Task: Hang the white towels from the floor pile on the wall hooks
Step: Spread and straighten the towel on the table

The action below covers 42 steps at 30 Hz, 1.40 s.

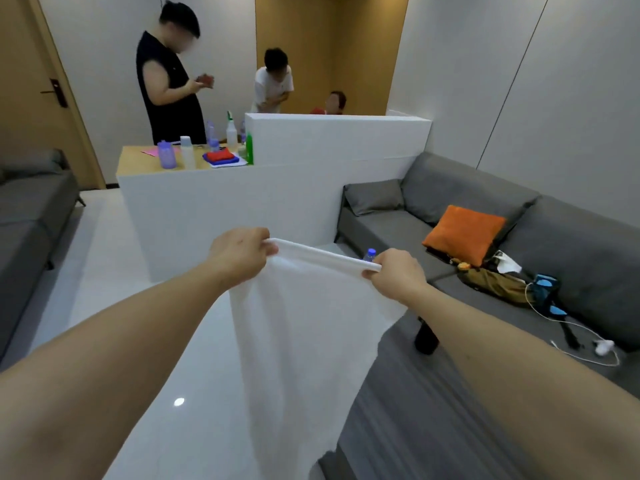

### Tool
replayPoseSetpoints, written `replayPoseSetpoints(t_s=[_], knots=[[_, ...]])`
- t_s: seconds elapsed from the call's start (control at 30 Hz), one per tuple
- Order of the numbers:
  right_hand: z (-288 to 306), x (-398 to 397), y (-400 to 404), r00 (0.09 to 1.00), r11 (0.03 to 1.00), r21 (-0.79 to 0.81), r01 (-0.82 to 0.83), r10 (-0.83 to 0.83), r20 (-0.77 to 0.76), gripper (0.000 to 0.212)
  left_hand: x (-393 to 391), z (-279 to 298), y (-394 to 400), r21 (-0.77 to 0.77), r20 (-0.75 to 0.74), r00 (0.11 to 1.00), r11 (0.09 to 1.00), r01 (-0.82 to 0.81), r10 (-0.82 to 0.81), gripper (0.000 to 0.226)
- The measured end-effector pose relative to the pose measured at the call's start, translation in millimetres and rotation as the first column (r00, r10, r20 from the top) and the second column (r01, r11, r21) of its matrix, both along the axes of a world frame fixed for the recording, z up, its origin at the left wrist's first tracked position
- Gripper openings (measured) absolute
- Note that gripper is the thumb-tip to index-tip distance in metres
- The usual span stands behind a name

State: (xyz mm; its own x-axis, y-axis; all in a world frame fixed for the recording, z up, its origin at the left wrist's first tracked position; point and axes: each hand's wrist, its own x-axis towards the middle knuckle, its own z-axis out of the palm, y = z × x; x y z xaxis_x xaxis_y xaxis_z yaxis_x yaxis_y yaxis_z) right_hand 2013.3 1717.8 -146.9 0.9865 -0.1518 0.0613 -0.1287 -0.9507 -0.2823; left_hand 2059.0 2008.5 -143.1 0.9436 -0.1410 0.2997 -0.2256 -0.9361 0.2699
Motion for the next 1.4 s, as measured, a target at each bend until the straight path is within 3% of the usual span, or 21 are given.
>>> replayPoseSetpoints(t_s=[0.23, 0.4, 0.6, 0.77, 0.9, 1.13, 1.4], knots=[[82.4, 107.9, -26.8, 0.960, 1.000, 0.017, 0.009, -0.014, 0.281, 0.018, 90.5, 76.9, -29.0, -0.121, 0.242, 0.959, 0.985, -0.123, 0.150, 0.011], [96.5, 134.1, -64.8, 0.925, 1.000, -0.003, -0.026, 0.025, 0.379, 0.022, 105.6, 85.3, -59.9, -0.182, 0.279, 0.939, 0.971, -0.153, 0.200, 0.010], [33.4, 124.3, -145.7, 0.968, 0.991, 0.016, -0.132, 0.125, 0.217, 0.022, 79.4, 22.2, -132.5, -0.163, 0.138, 0.961, 0.963, -0.216, 0.239, 0.009], [-54.1, 111.1, -225.2, 0.965, 0.967, -0.024, -0.254, 0.255, 0.063, 0.025, 22.4, -69.4, -220.6, -0.138, 0.007, 0.943, 0.934, -0.330, 0.334, 0.013], [-125.8, 78.0, -290.9, 0.952, 0.954, 0.002, -0.299, 0.298, -0.067, 0.025, -34.0, -145.8, -292.3, -0.042, -0.193, 0.914, 0.928, -0.370, 0.356, 0.013], [-224.3, 5.9, -381.9, 0.866, 0.931, -0.029, -0.364, 0.327, -0.378, 0.020, -123.4, -234.3, -378.2, 0.061, -0.499, 0.822, 0.957, -0.282, 0.274, 0.010], [-275.3, -105.1, -432.8, 0.715, 0.929, 0.068, -0.365, 0.326, -0.618, 0.019, -235.6, -280.4, -423.8, 0.115, -0.666, 0.701, 0.964, -0.241, 0.255, 0.014]])
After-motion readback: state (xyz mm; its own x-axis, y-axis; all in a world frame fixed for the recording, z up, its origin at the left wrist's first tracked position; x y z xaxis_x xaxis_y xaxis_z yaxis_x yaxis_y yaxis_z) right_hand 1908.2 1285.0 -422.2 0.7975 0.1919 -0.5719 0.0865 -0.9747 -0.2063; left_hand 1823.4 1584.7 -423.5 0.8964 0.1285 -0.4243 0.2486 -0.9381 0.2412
